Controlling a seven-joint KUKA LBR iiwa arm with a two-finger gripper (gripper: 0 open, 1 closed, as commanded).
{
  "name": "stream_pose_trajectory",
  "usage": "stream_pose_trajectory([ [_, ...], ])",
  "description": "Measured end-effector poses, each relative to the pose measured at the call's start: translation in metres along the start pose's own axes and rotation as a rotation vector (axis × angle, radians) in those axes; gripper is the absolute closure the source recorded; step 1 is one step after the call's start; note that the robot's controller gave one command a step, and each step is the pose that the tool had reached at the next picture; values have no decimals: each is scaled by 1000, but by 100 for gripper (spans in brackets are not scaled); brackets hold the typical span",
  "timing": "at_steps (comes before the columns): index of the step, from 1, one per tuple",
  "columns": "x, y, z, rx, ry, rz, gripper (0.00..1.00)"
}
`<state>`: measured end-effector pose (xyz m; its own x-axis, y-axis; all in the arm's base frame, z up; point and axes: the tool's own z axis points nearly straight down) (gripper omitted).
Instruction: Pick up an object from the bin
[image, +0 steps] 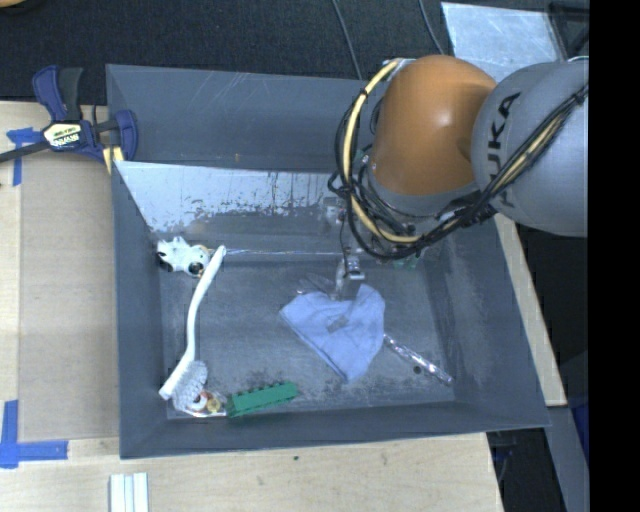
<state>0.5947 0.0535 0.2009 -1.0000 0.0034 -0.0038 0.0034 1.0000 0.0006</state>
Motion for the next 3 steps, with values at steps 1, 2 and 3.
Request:
stream_pose_trajectory([
  [1,0,0,0,0,0,0,0],
  [2,1,-16,73,1,4,167,0],
  [3,-2,-12,64,1,2,74,0],
])
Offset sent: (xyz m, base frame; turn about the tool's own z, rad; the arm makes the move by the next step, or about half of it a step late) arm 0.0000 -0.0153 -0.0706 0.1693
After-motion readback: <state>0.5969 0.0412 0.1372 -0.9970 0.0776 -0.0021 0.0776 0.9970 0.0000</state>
